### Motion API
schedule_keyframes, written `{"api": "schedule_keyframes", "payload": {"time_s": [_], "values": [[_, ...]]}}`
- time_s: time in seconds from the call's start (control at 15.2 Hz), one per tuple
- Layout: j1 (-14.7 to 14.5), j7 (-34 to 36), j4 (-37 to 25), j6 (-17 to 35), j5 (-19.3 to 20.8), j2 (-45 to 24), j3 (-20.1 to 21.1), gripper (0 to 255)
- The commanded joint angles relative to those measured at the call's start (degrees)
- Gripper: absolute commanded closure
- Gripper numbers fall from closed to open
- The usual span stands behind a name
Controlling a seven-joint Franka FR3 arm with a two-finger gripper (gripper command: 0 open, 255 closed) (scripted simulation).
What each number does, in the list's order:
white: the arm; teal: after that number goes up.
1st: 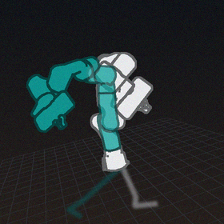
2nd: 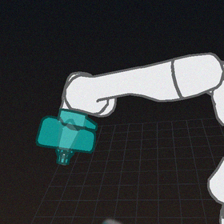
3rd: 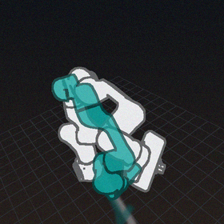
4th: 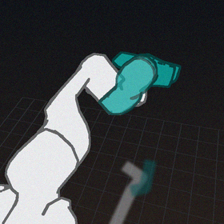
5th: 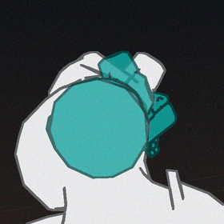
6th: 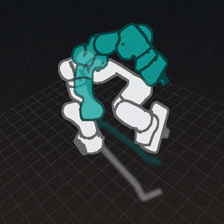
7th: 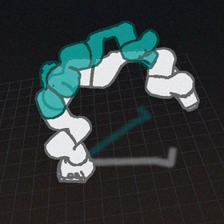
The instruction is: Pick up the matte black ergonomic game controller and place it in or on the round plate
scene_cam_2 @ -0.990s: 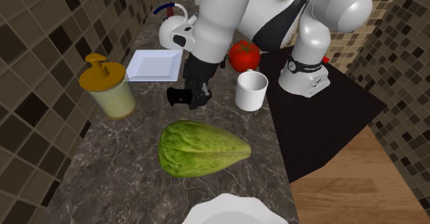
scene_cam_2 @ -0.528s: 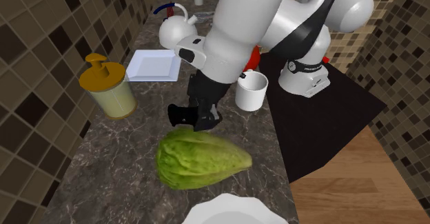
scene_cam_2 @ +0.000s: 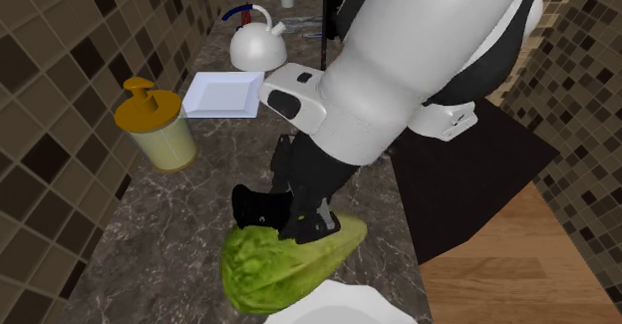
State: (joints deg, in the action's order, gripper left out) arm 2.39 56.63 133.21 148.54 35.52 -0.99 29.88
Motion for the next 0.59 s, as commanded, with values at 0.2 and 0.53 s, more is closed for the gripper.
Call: {"api": "schedule_keyframes", "payload": {"time_s": [0.2,0.53], "values": [[-4.77,7.18,-6.80,-6.80,2.61,-11.49,3.57,255],[-10.69,12.61,-17.19,-13.61,5.84,-19.34,4.43,255]]}}
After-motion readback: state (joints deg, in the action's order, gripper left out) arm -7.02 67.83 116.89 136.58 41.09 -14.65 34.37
